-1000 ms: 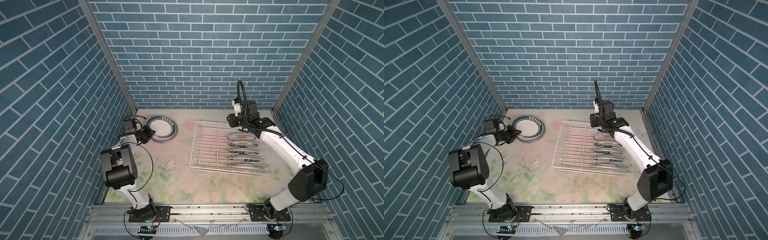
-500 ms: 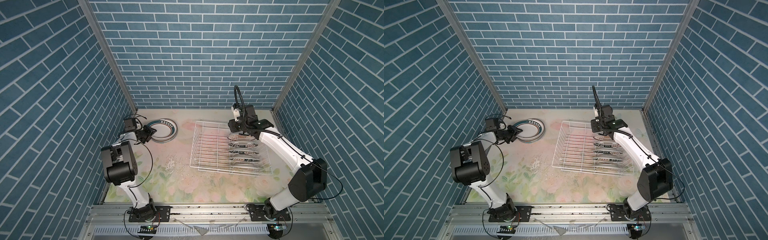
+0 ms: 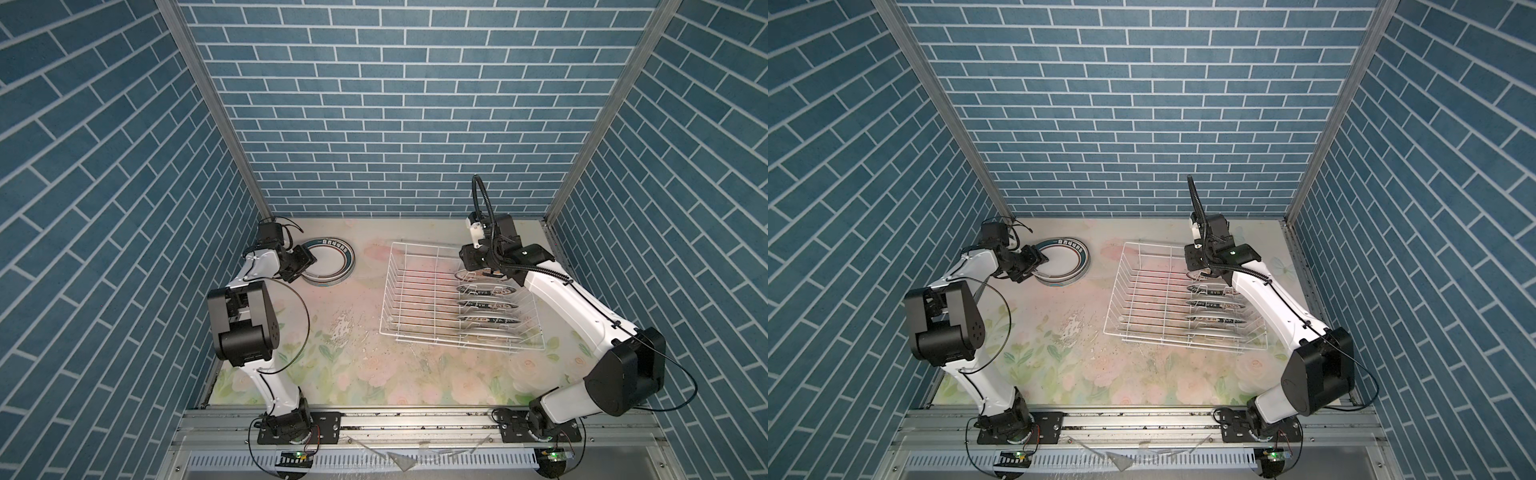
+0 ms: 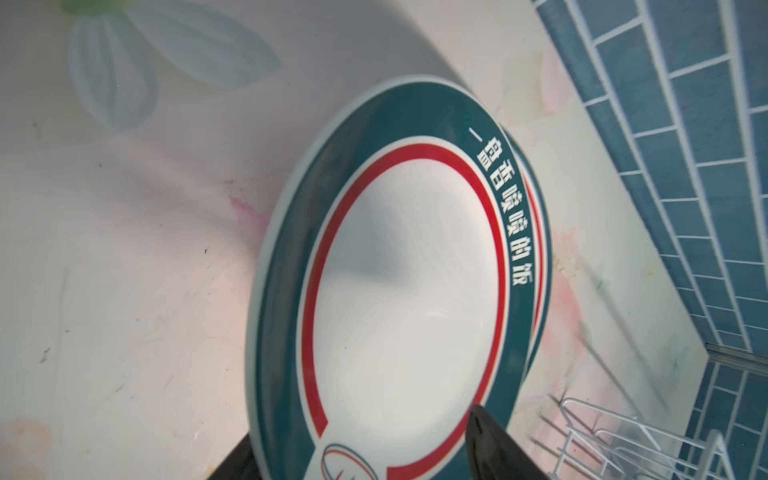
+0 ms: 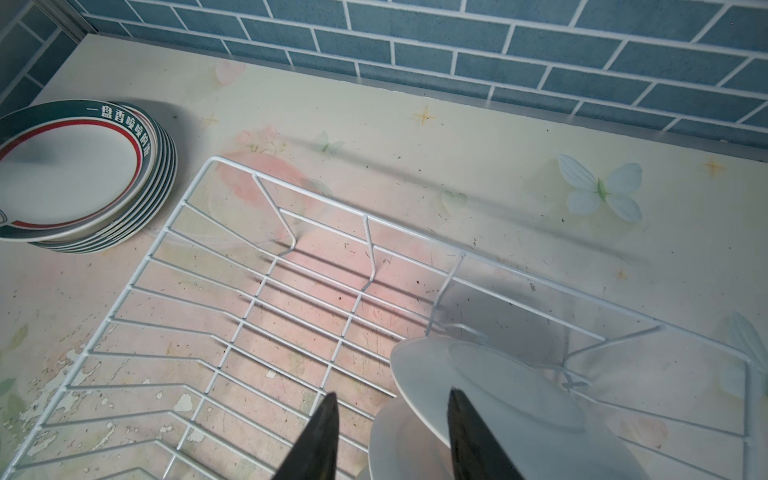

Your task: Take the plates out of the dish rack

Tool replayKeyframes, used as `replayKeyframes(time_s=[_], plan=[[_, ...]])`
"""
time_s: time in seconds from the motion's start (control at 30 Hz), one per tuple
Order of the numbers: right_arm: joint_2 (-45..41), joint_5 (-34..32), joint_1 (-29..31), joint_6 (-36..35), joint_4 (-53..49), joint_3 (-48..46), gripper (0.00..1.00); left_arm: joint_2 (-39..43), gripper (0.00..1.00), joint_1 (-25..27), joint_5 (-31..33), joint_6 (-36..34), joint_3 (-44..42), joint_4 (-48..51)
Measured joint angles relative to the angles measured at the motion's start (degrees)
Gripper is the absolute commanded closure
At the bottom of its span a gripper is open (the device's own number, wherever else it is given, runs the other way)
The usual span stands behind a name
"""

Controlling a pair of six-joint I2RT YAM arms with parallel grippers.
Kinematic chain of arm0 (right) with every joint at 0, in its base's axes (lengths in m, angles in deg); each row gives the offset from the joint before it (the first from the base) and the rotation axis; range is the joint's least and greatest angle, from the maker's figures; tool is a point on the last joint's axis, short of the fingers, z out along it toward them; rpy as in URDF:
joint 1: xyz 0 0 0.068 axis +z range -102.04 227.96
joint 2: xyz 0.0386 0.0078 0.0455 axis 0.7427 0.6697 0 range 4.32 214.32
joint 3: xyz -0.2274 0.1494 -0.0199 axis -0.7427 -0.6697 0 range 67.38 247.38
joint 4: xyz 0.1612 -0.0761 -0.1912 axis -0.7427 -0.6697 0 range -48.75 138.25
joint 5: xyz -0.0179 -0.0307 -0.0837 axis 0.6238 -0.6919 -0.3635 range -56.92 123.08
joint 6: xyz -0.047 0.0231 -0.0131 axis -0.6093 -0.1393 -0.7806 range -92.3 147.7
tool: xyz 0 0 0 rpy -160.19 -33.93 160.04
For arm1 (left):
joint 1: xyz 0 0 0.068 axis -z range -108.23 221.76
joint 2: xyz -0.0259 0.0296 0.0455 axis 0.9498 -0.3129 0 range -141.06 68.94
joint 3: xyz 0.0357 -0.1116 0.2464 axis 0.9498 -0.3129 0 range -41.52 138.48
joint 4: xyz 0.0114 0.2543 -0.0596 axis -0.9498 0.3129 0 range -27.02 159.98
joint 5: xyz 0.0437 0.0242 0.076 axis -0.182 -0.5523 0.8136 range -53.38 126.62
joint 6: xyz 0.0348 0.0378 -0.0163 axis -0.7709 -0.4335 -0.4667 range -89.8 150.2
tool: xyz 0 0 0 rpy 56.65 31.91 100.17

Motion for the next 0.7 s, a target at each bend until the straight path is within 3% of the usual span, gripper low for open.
replayKeyframes(time_s=[0.53, 0.7], plan=[[-1.5, 1.3, -0.9, -0.7, -0.4, -2.5, 0.55, -1.5, 0.22, 0.6, 2.5, -2.5, 0.3, 3.0], [-2.7, 0.1, -2.8, -1.9, -3.6, -2.8, 0.56, 4.0, 0.16, 1.6, 2.8, -3.9, -5.1, 1.6]])
